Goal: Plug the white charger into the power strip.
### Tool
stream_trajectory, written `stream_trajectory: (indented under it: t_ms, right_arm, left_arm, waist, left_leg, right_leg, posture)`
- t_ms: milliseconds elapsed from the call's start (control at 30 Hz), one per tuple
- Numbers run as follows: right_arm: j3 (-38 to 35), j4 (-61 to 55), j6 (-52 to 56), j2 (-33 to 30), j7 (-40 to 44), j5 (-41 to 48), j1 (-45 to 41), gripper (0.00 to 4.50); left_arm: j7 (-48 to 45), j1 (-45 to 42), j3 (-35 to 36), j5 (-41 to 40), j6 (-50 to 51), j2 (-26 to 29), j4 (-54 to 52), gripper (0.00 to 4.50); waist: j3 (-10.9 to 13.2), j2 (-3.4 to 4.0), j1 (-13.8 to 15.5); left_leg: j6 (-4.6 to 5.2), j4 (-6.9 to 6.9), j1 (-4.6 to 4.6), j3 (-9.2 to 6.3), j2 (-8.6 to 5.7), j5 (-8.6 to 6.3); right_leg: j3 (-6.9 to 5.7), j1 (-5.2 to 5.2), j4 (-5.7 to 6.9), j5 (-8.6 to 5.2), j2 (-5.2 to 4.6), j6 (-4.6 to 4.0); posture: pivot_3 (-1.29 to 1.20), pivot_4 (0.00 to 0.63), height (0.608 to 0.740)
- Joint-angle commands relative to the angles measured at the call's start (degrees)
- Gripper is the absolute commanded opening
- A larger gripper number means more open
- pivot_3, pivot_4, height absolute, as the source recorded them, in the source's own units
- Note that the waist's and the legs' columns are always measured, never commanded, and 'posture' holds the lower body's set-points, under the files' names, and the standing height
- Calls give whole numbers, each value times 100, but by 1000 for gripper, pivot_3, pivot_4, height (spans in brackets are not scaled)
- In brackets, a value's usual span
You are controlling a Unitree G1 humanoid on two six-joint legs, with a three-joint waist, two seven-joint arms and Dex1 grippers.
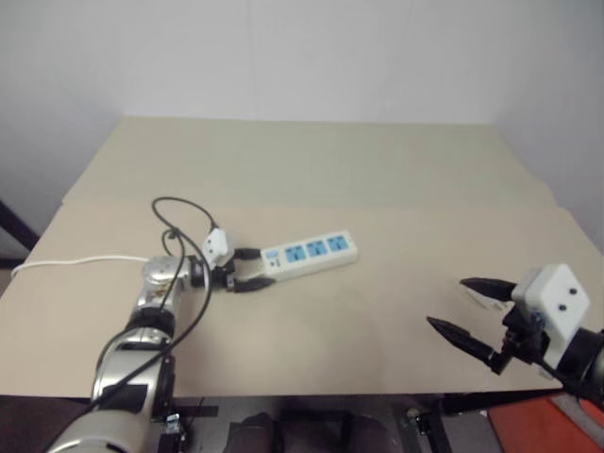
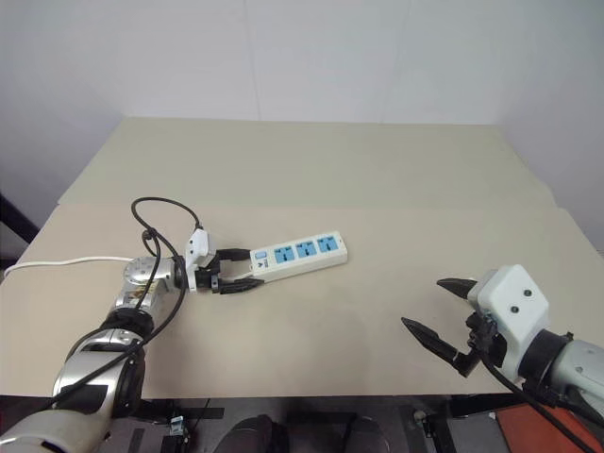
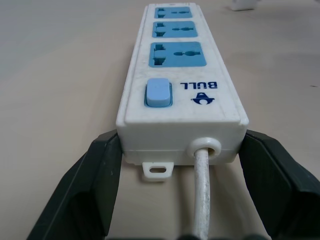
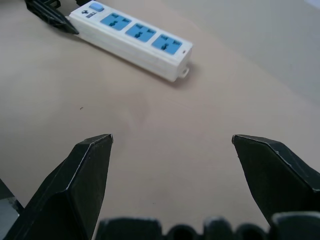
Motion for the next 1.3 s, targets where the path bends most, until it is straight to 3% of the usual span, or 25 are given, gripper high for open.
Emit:
stream_trajectory:
  t_ms: [33,367,433,500,900,1300]
  right_arm:
    - [-23,38,-117,-77,-6,-66,-97,4500]
    - [159,-14,-201,78,-54,-227,-15,4500]
    - [126,-9,-207,102,-43,-230,5,4500]
    - [101,4,-219,112,-25,-247,27,4500]
    - [240,118,-342,143,47,-313,-14,4500]
    - [-38,68,-310,136,173,-257,132,4500]
  left_arm:
    - [-97,220,-236,-9,373,224,-804,3273]
    - [355,387,-329,-151,1062,298,-1528,3273]
    - [295,401,-288,-279,1146,296,-1618,4002]
    - [233,427,-211,-429,1073,283,-1690,4419]
    - [-278,239,236,-1247,585,238,-1207,4419]
    - [-746,-256,106,-993,-340,-70,219,4419]
  waist:
    - [0,0,-1]
    - [0,0,16]
    - [0,0,16]
    - [0,0,17]
    - [0,0,13]
    - [0,-1,18]
  left_leg:
    - [0,0,-1,0,-1,0]
    - [-1,0,-6,0,-2,1]
    - [-1,0,-6,0,-2,1]
    - [-1,0,-6,0,-2,1]
    - [-3,0,-4,0,-3,2]
    - [-1,0,-6,0,-6,2]
  right_leg:
    - [1,-2,1,0,0,0]
    - [-1,-3,3,0,1,0]
    - [-1,-3,3,0,1,0]
    - [-1,-3,3,0,1,0]
    - [-1,-3,2,0,1,-1]
    - [-4,0,2,0,1,-1]
  posture:
    - [0,150,740]
    - [0,150,740]
    - [0,150,740]
    - [0,150,740]
    - [0,150,740]
    - [0,150,740]
